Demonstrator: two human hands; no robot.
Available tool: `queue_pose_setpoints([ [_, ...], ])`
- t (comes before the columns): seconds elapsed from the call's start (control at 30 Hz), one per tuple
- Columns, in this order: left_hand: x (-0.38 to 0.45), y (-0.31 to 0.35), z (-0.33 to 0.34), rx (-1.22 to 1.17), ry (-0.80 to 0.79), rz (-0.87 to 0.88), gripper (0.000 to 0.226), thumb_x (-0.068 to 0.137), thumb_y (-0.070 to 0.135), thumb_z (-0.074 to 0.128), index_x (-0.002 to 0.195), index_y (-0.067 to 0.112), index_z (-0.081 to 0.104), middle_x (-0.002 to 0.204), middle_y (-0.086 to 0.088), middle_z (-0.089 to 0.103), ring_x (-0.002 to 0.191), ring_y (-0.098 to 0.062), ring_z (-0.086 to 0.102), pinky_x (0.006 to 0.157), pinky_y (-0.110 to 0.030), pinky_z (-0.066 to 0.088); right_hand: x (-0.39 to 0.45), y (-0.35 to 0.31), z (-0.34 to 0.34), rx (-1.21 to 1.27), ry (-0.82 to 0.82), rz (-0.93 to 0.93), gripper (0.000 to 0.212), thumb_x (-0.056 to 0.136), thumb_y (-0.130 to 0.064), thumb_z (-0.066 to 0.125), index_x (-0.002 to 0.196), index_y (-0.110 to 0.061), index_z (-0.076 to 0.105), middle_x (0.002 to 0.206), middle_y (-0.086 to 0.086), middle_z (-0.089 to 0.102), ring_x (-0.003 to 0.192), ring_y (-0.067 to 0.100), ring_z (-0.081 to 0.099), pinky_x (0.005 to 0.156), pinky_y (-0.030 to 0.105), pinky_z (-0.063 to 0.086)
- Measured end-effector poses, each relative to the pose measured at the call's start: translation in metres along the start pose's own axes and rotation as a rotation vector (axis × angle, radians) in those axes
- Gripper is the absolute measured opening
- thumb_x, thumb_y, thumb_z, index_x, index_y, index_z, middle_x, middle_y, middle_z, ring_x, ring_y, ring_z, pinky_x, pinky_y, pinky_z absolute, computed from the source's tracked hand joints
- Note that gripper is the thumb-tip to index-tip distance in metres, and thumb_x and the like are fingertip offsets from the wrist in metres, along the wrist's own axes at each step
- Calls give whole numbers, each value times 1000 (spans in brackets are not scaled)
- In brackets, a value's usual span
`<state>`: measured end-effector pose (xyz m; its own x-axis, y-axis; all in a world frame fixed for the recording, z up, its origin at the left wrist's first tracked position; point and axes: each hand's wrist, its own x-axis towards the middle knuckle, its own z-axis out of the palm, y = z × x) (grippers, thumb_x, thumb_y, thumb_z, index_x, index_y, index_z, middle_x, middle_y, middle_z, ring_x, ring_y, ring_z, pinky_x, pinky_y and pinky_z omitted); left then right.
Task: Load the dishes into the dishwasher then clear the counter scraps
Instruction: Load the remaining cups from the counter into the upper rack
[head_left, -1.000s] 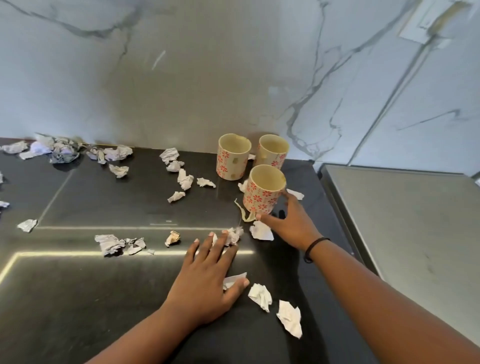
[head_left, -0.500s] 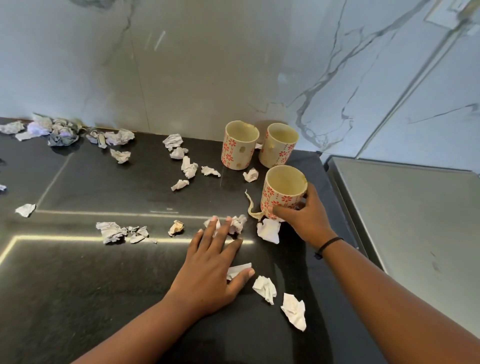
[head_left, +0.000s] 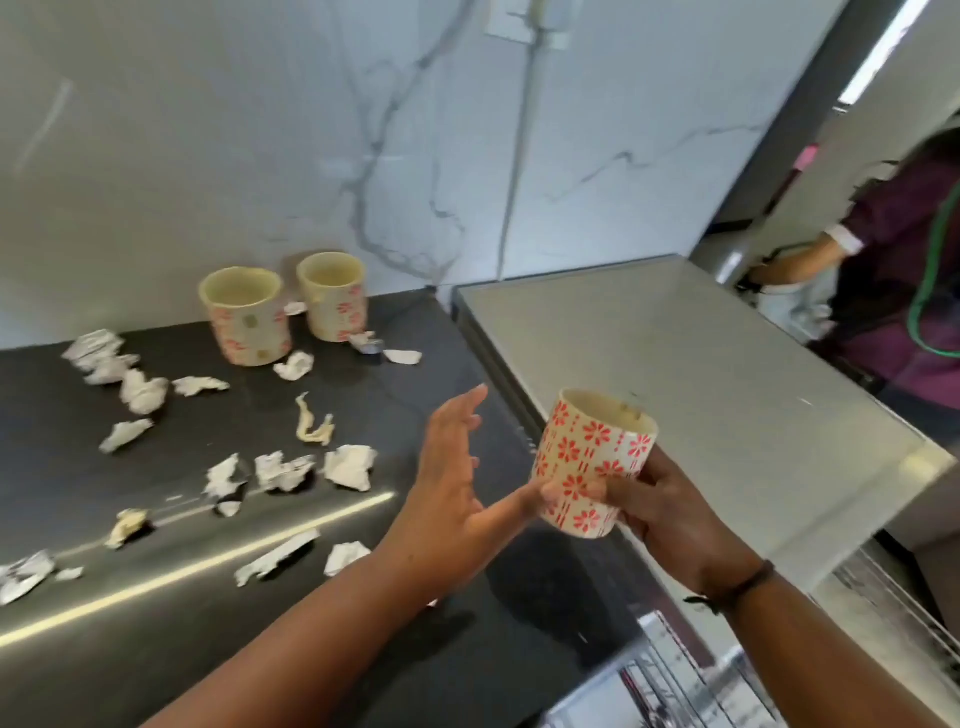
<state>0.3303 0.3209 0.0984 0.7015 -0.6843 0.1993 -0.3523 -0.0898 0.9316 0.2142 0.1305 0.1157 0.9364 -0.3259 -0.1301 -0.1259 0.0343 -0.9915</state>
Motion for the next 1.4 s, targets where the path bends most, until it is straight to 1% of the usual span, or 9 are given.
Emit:
queue_pose_setpoints([
  [0.2,33,46,114,-282,-514,-151,97,52,64,84,129,65,24,115,22,61,103,-1,64,83,-28,57,-88,7,-66,-34,80,7,67,71,-30,75,131,-16,49,120,11,64,111,29,63,89,44,54],
  [0.47,17,95,285,-538,-443,-474,96,55,43,81,137,28,31,104,-8,63,75,-8,71,54,-24,54,-200,53,-166,275,557,-35,60,73,-40,76,127,-27,56,122,9,65,110,32,64,85,49,54],
  [0.63,3,110,362,-493,-520,-679,82,61,52,73,127,12,44,105,-17,67,92,-29,69,77,-45,59,-242,85,-213,463,643,-56,62,76,-20,70,131,-18,43,125,15,61,110,38,62,79,48,55],
  [0.7,4,109,375,-276,-623,-539,79,63,65,66,121,14,48,99,-9,70,89,-25,69,77,-42,60,-250,95,-230,507,674,-4,58,73,-15,68,125,-16,44,123,17,61,108,38,63,75,45,55],
  [0.8,15,87,374,507,-600,118,76,78,78,39,130,22,49,108,7,65,87,-15,64,74,-28,56,-259,114,-250,430,685,135,59,69,-18,73,120,-17,44,120,15,62,101,33,67,80,49,56],
  [0.9,36,55,369,1008,-437,560,71,87,68,34,138,20,46,140,-11,50,130,-33,44,110,-50,28,-263,140,-261,233,644,290,60,68,-17,81,116,-25,46,120,11,59,95,27,67,70,34,59],
  [1.03,63,10,363,1209,-690,418,84,92,61,31,151,19,-11,161,-8,-9,146,-30,-15,117,-48,-8,-252,185,-261,-447,417,506,84,57,-42,82,128,-37,36,121,-1,41,103,21,54,75,29,57],
  [1.17,71,-4,363,1068,-679,379,84,92,58,35,150,23,-15,159,0,-15,145,-19,-16,119,-44,-8,-228,226,-247,-887,138,561,95,57,-52,76,135,-43,22,130,5,35,107,30,56,83,40,55],
  [1.4,72,-6,361,1023,-658,377,84,91,60,38,151,27,-12,153,9,-21,142,-11,-21,119,-41,-10,-190,273,-221,-1245,-278,573,87,71,-26,75,141,-29,24,135,16,30,115,42,46,81,50,53],
])
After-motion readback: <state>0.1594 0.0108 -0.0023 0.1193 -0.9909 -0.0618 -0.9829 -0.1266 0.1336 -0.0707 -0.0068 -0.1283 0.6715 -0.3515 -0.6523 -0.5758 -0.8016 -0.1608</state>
